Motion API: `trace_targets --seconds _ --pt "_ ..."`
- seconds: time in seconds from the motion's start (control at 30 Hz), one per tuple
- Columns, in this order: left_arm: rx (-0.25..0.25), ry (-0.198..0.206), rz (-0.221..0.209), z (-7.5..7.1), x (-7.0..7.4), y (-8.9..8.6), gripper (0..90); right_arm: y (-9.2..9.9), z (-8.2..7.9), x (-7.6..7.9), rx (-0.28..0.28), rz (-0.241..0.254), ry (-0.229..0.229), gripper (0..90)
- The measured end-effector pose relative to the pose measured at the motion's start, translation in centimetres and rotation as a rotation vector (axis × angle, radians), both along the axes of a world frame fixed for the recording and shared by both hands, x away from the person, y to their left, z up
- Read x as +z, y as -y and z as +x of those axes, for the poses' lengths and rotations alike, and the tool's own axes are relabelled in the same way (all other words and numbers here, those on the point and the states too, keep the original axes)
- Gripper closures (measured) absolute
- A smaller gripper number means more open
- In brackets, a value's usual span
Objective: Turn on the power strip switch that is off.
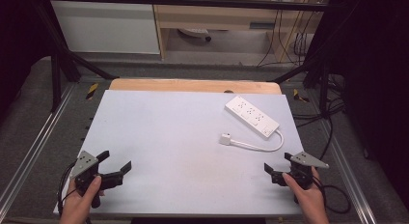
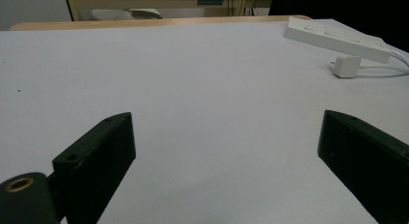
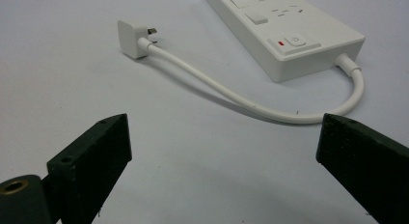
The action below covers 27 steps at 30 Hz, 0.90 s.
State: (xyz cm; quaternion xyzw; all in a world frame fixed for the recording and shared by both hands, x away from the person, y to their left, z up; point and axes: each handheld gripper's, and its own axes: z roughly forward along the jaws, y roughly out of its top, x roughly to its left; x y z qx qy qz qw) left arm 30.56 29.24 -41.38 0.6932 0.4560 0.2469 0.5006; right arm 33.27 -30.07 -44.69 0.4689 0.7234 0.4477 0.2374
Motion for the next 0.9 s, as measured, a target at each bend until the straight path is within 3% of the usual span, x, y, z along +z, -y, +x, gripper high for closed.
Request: trace_targets --seconds 0.27,0.9 --pt "-0.009 -0.006 0.005 0.1 -0.1 -0.1 6.2 -0.3 -0.3 0.2 0.010 -0.012 0.009 4.4" --pt "-0.015 -0.008 0.010 0.2 -0.3 -0.1 5.9 -0.3 -0.9 1.5 -0.008 0.012 0.033 3.2"
